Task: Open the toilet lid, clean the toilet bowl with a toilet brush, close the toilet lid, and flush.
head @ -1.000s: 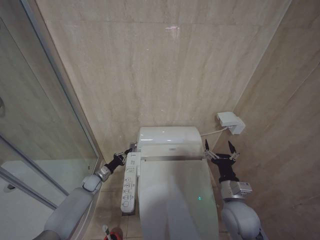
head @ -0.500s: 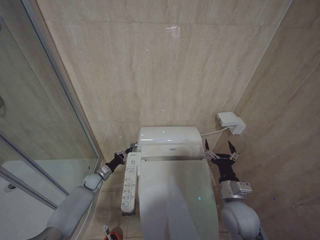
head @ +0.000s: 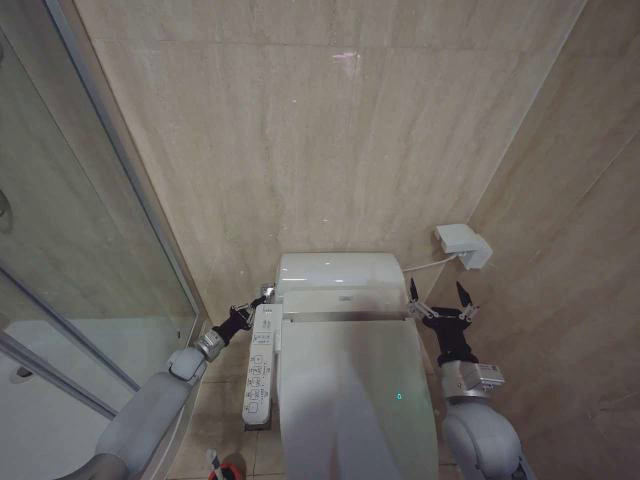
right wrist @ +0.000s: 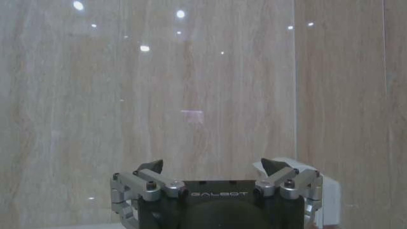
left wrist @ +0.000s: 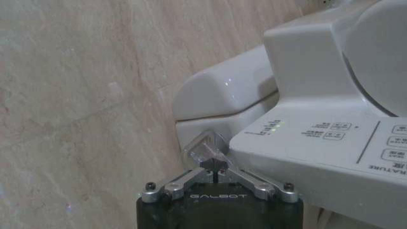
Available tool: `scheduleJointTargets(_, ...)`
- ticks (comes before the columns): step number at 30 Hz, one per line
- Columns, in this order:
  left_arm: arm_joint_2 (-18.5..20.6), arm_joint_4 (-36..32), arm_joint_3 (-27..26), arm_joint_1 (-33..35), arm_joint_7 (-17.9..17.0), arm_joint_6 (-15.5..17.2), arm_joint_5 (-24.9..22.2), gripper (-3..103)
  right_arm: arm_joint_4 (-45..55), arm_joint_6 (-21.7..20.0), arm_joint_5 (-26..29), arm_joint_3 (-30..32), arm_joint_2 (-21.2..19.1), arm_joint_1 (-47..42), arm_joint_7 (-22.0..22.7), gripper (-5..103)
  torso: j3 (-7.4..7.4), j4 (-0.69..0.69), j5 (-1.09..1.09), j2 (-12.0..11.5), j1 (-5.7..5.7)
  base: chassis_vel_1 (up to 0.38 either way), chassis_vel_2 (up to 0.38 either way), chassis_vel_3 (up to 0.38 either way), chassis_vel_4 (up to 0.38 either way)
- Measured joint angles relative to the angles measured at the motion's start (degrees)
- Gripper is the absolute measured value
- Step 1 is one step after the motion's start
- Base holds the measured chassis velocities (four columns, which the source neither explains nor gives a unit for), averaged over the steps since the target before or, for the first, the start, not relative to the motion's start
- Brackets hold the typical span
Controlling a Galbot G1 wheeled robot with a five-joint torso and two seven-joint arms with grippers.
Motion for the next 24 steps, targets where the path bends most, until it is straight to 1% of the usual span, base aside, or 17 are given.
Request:
scheduleJointTargets(17, 0.4, -0.2, 0.2, -0.1, 0.3, 0.0, 0.0, 0, 0.0, 0.0, 0.0, 0.0, 0.0, 0.0, 0.0, 100, -0.01, -0.03, -0.01, 0.0, 0.0, 0.0, 0.0, 0.0, 0.0)
scheduleJointTargets(24, 0.5, -0.5, 0.2, -0.1, 0.5, 0.0, 0.0, 0, 0.0, 0.0, 0.0, 0.0, 0.0, 0.0, 0.0, 100, -0.01, -0.02, -0.01, 0.0, 0.0, 0.0, 0.0, 0.0, 0.0)
